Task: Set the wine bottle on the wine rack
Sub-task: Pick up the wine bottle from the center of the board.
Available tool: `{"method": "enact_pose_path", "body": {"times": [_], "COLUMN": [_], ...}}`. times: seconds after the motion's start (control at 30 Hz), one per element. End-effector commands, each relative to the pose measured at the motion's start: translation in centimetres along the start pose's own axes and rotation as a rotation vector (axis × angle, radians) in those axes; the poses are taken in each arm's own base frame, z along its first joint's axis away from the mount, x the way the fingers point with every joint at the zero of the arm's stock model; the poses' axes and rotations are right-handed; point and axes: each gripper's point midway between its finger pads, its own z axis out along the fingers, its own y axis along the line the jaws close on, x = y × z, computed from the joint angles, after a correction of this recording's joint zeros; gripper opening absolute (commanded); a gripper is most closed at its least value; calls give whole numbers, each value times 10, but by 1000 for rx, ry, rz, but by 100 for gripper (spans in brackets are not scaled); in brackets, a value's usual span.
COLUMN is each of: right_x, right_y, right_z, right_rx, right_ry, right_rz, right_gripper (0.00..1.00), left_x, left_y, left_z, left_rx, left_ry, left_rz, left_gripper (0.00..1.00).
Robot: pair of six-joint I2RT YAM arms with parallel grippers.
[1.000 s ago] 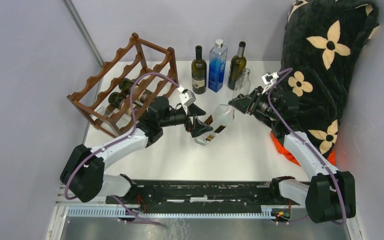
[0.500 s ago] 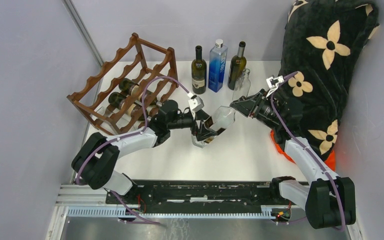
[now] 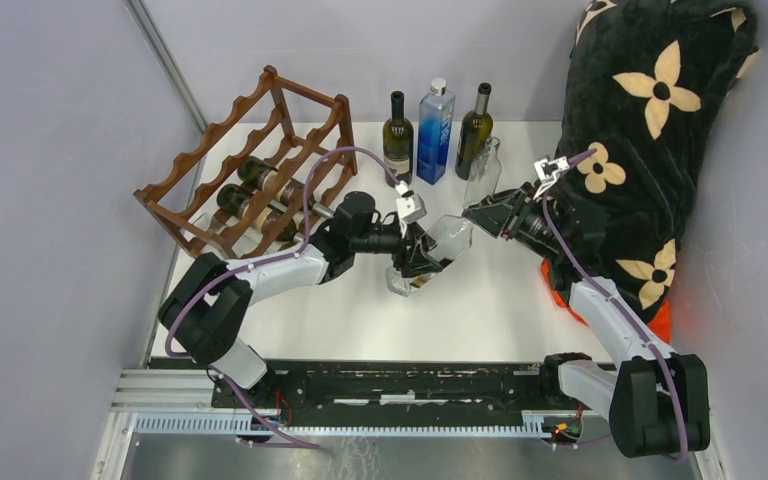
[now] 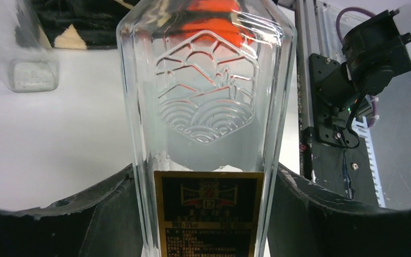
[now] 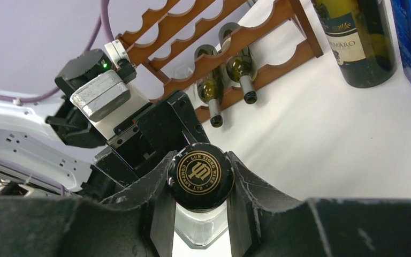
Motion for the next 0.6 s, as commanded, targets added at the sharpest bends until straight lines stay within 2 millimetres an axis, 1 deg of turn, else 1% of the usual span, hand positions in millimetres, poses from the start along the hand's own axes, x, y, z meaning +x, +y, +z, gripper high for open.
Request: {"method": "enact_pose_path", "body": {"times": [0.0,0.03,0.1,0.13,0.17,0.27,0.33,0.37,0.4,0.47,0.57], "right_x": [-11,-7,2,8,7,16,23,32,34,47,69], "right_y": [20,16,6,-1,-5,-10,-11,-11,-13,-10,-1], "right_z": [0,0,-2,-4,-5,-12,-18,-23,-25,-32,-40], "right_rx": [-79,-81,-72,-68,-70,-103,-147,-165,-194,-260,-366], "right_ry": [35,74,164,218,249,364,427,474,502,577,702], "right_rz": [-180,-219,-316,-379,-460,-584,-648,-647,-692,-713,-723], "right_gripper": [39,56,85,97,98,98,98,98,98,98,98], "left_x": [-19,-16,-7,-3,4,15,15,15,12,9,9], "left_y": [3,4,4,4,3,2,1,0,0,-1,0], "left_z": [-9,-13,-23,-27,-32,-42,-48,-50,-51,-55,-57], "left_rx": [-21,-32,-39,-37,-35,-30,-33,-32,-33,-32,-30], "left_ry": [36,70,149,183,222,297,315,320,321,332,372], "left_rz": [166,189,238,255,266,298,326,341,363,393,422], "left_gripper": [2,2,2,2,2,2,2,2,2,2,2]}}
